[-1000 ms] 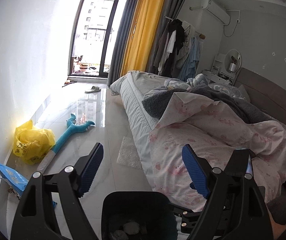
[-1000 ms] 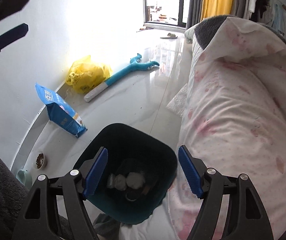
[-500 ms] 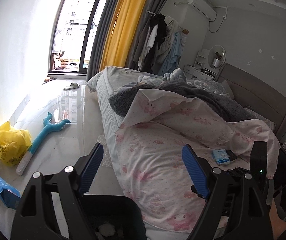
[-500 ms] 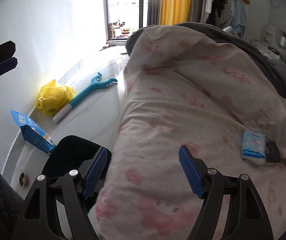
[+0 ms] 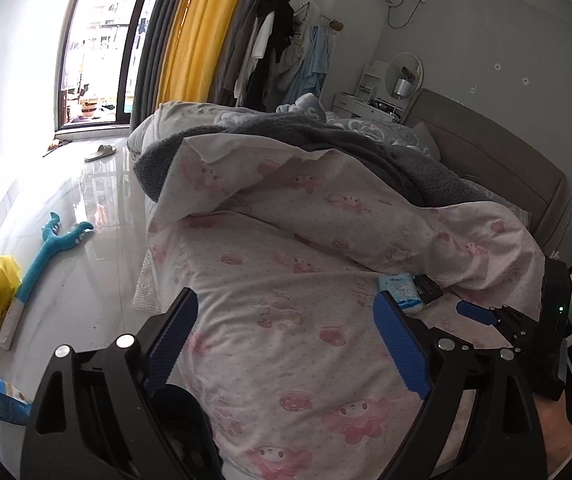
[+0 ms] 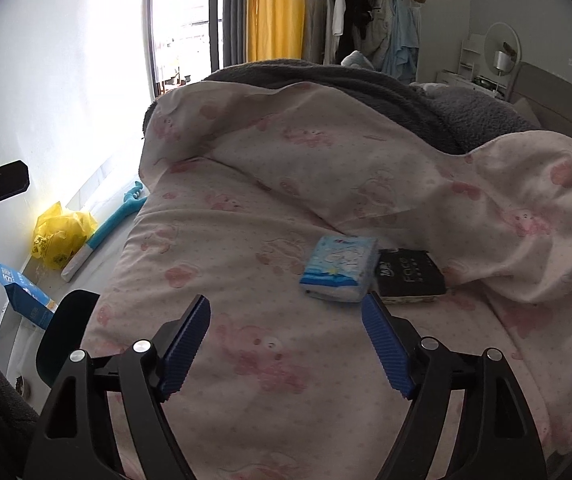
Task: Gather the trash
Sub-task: 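Move both tools back over the bed toward the two tissue packs, then close the left tool on the blue tissue pack while the right tool approaches the black pack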
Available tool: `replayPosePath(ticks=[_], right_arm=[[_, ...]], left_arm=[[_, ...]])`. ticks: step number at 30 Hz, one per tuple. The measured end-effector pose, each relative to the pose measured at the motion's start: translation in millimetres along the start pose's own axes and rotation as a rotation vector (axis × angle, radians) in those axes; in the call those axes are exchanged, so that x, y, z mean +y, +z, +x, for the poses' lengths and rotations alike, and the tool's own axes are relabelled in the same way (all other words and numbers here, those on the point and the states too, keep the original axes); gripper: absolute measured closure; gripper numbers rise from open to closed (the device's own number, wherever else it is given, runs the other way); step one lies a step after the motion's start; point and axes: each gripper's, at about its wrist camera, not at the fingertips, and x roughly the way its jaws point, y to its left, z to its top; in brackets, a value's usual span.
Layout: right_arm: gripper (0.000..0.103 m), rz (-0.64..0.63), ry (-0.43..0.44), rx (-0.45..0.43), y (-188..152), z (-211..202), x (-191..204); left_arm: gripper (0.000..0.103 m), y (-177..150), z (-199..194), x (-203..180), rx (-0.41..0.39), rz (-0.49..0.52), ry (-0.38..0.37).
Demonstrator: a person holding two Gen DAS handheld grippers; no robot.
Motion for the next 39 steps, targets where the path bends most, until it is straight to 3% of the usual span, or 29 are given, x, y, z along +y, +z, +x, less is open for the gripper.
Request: replayPosePath(ticks=[15, 19, 31, 39], right_arm=[[0.019, -0.018, -0.033, 0.018, -24.4, -3.0, -65.8], [0.018, 0.002, -0.026, 0.021, -24.7, -2.5, -78.6], [0.016, -0.016, 0.017, 0.039, -22.5, 17.7, -97.6], [0.016, -0.047, 0.044, 0.058, -20.8, 42.7, -106.6]], left_arm=[[0.01, 3.7, 37.4, -46.1, 0.069, 0.047, -0.062], [0.009, -0.3, 48.2, -57.9, 0.093, 0.039, -0.125], [0.008, -14.6, 97.4, -101.9, 0.162, 0.149, -0.186], [0.008, -18.7, 138.1, -110.0, 0.228, 0.077, -0.234]])
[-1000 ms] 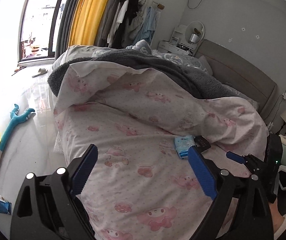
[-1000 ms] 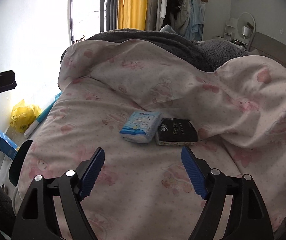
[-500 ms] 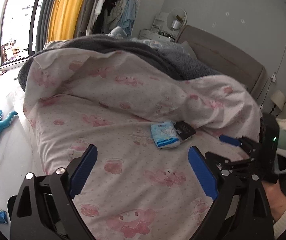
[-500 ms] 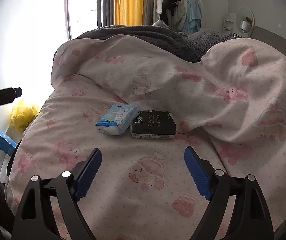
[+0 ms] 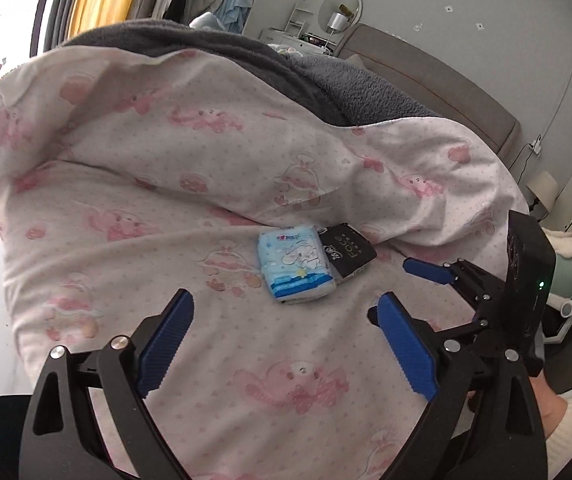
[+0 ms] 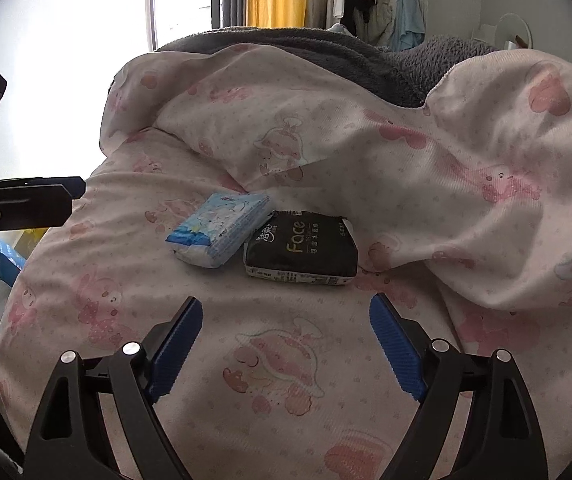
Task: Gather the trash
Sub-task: 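Close the left tool on the blue tissue pack while the right tool approaches the black pack, then close the right tool on the black 'Face' tissue pack while the left tool holds the blue pack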
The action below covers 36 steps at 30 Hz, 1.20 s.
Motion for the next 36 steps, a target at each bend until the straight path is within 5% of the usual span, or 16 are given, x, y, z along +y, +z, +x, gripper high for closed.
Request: replayPosePath(ticks=[21, 36], right_arm=[[0.016, 0.035, 0.078, 0.015, 9.7, 36.8, -23.1], [0.016, 0.029, 0.068, 0.039, 15.6, 54.1, -21.6]], left_arm=[[0.009, 13.9, 88.4, -9.8, 0.14, -0.004, 0.048], [0.045, 13.8, 103.3, -10.6, 0.154, 0.023, 0.021]])
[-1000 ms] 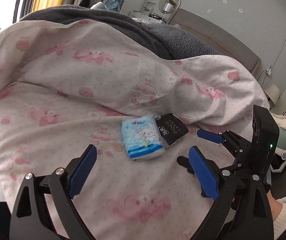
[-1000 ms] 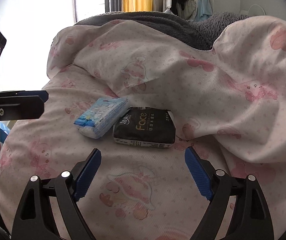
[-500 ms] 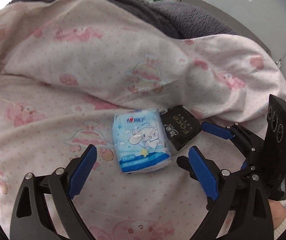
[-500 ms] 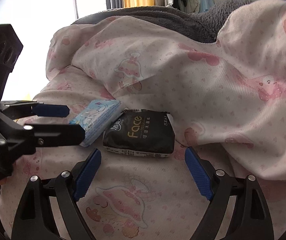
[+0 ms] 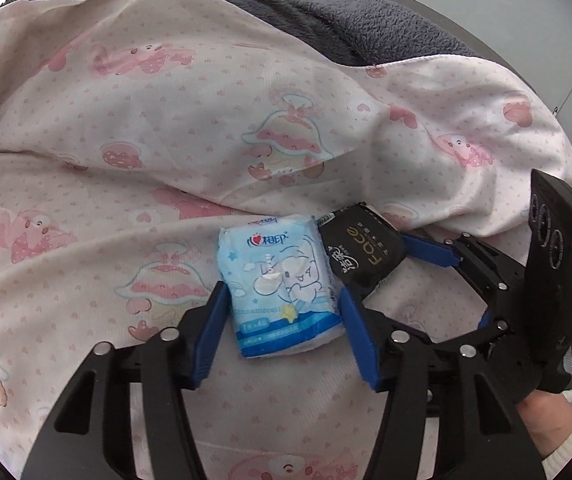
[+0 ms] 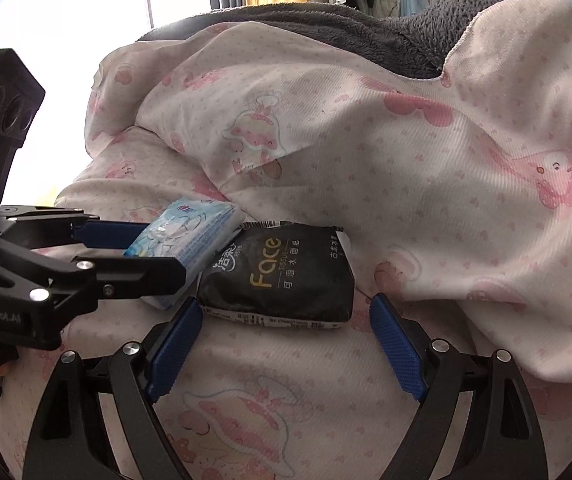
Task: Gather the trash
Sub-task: 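Close the right tool on the black 'Face' tissue pack while the left tool holds the blue pack, then carry the blue pack with the left tool and the black pack with the right tool to the bin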
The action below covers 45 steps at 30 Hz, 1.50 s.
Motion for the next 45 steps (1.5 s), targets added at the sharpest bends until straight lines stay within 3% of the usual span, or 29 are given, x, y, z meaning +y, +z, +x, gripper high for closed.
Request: replayPosePath(ticks=[8, 15, 21, 23, 28, 36, 45], right_arm=[[0.016, 0.008, -0.012, 0.011, 11.4, 8.6, 2.1], [0.016, 0.037, 0.001, 0.018, 22.4, 15.3, 10.6], [0.016, 0.084, -0.047, 0.058, 28.9, 27.7, 14.2], [0.028, 0.106, -0.052, 0.053, 30.4, 27.7, 13.0], [0.029, 0.149, -0.065, 0.052, 34.6, 27.4, 12.7], [0.029, 0.266, -0.007, -0.001, 44.1, 3.6, 34.4], [0.029, 0.302, 0.089, -0.013, 52.0, -6.9, 78.7]], left_arm=[[0.047, -2.8, -27.0, 6.8, -0.064, -0.006, 0.006], [0.047, -2.9, -57.3, 22.3, -0.108, -0.008, 0.056], [0.047, -3.9, -79.2, 35.6, -0.132, -0.004, 0.092], [0.047, -5.6, -87.8, 41.4, -0.14, -0.004, 0.11], [0.047, -10.7, -111.3, 59.7, -0.162, -0.019, 0.154], [0.047, -24.7, -155.4, 77.6, -0.237, 0.003, 0.217], [0.046, -53.5, -194.0, 86.6, -0.283, 0.051, 0.287]])
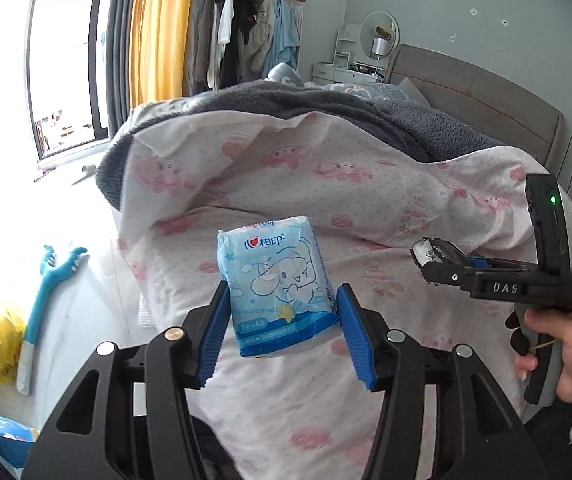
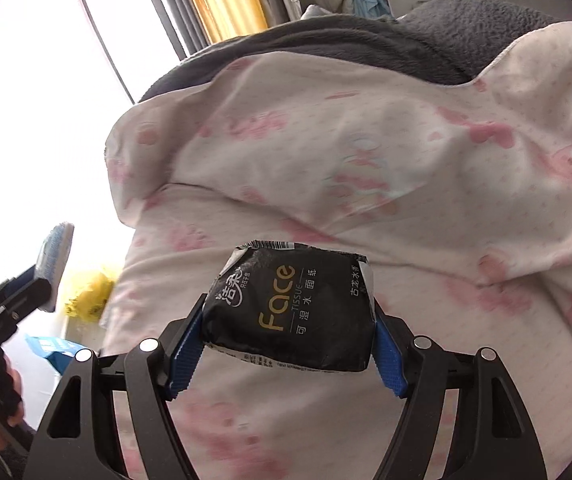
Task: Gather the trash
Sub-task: 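Carry the blue pack with the left tool and the black pack with the right tool to the bin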
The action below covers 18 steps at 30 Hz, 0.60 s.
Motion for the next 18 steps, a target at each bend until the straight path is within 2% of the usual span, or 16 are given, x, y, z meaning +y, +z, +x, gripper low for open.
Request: replayPosePath(ticks=[5, 10, 18], right_arm=[[0.029, -0.005, 0.017, -0.017, -4.4, -7.8, 25.0], [0.029, -0.033, 0.034, -0.037, -17.0, -25.2, 48.2], [0.029, -0.076, 0.067, -0.06, -35.6, -43.0, 87.0]], left_arm=[[0.046, -12.7, -13.2, 7.7, 0.005, 0.007, 0.018], [0.046, -24.1, -20.6, 21.3, 0.016, -0.038, 0.03], [0.046, -49.8, -22.0, 45.2, 0.078, -0.065, 0.077]])
